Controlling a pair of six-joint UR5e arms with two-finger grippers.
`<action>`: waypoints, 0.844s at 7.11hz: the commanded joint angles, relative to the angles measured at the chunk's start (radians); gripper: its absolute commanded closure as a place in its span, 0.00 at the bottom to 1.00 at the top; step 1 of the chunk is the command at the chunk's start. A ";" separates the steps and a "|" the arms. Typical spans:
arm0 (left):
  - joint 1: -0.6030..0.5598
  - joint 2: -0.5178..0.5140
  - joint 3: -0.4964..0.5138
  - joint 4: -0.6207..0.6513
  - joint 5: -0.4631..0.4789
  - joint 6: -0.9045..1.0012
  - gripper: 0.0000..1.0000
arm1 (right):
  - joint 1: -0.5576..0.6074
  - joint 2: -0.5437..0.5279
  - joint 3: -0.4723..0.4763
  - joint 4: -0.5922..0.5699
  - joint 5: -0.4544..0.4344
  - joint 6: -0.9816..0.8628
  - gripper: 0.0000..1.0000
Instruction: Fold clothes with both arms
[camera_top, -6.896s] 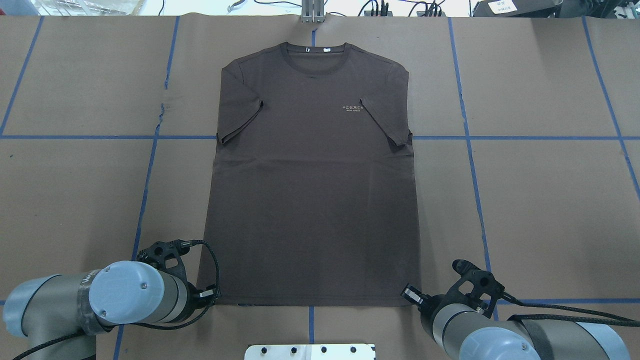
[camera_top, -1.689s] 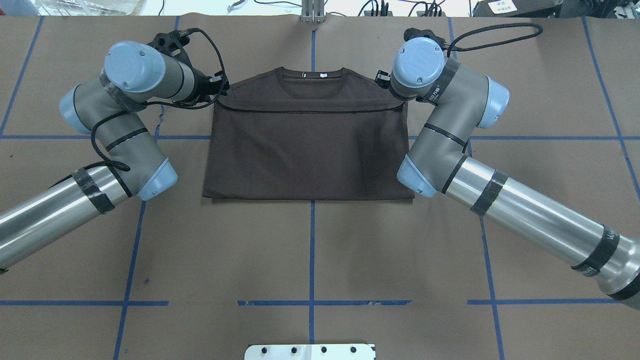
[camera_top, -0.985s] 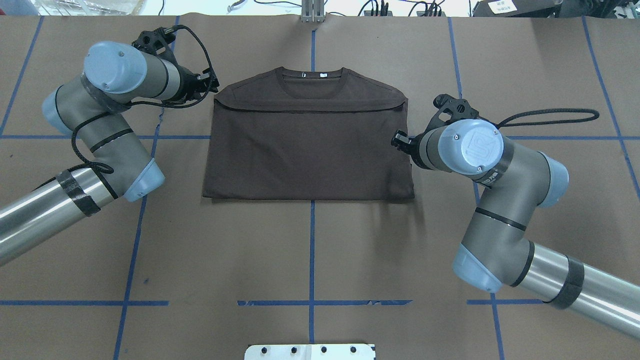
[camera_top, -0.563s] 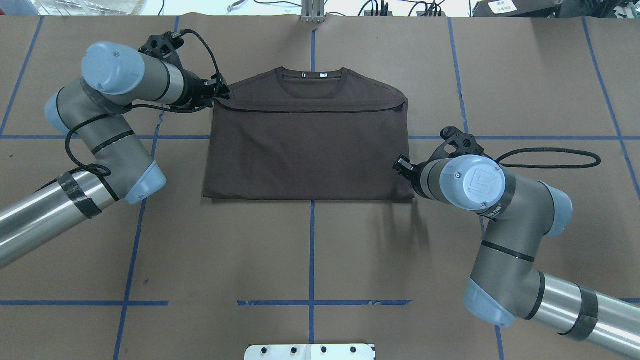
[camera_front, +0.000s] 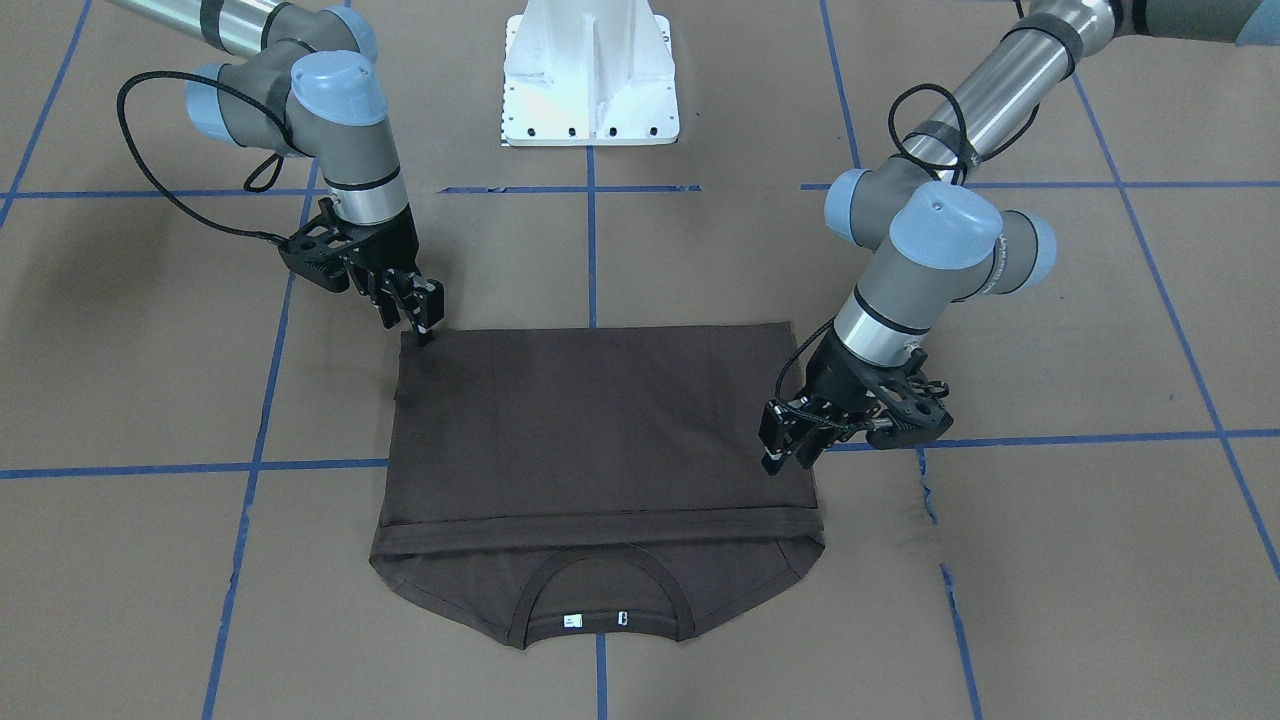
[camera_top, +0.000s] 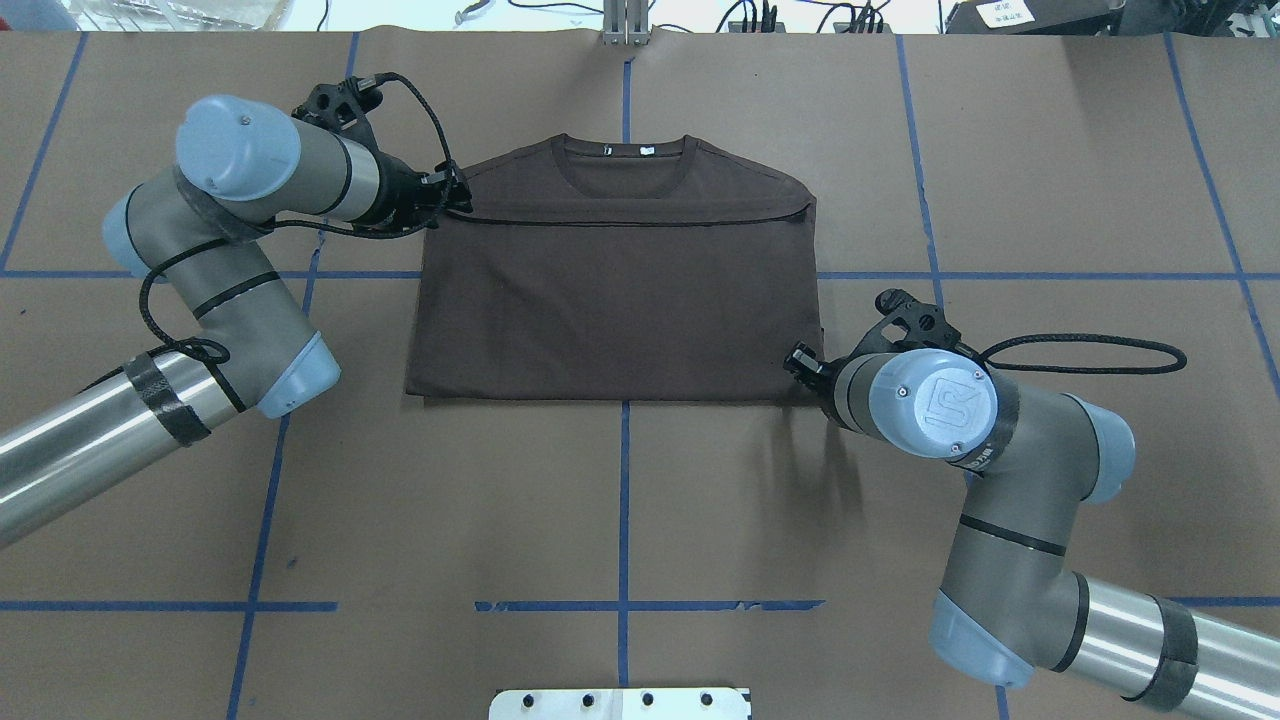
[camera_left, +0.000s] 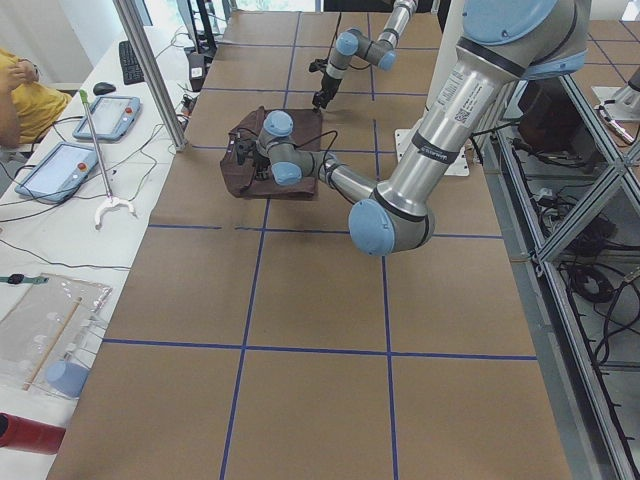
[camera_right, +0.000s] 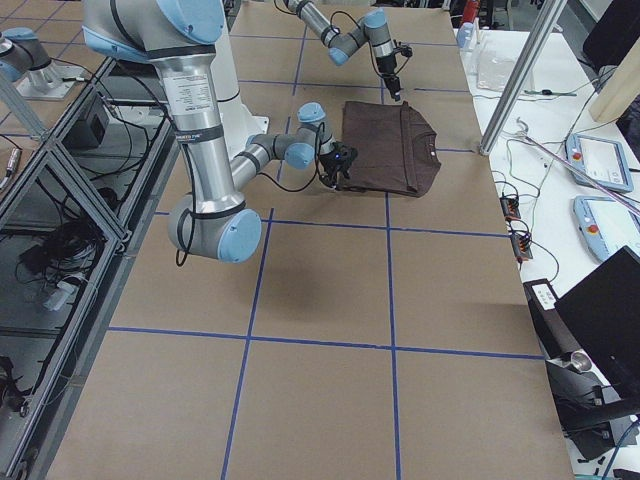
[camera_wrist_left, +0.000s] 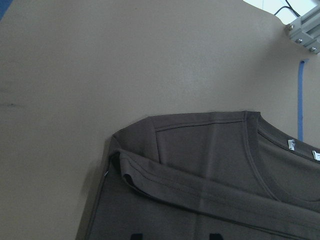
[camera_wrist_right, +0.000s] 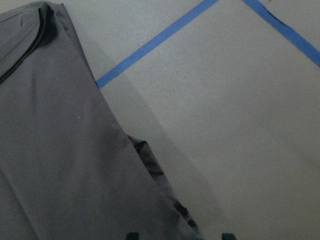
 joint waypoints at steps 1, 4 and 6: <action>0.002 0.001 0.000 0.000 -0.012 -0.002 0.46 | -0.002 -0.009 -0.002 -0.001 -0.003 0.002 0.38; 0.005 0.004 0.000 0.000 -0.012 -0.002 0.46 | -0.004 -0.014 -0.005 -0.003 -0.003 0.004 0.82; 0.005 0.006 0.000 0.000 -0.012 -0.001 0.46 | -0.004 -0.012 0.000 -0.001 -0.002 0.002 1.00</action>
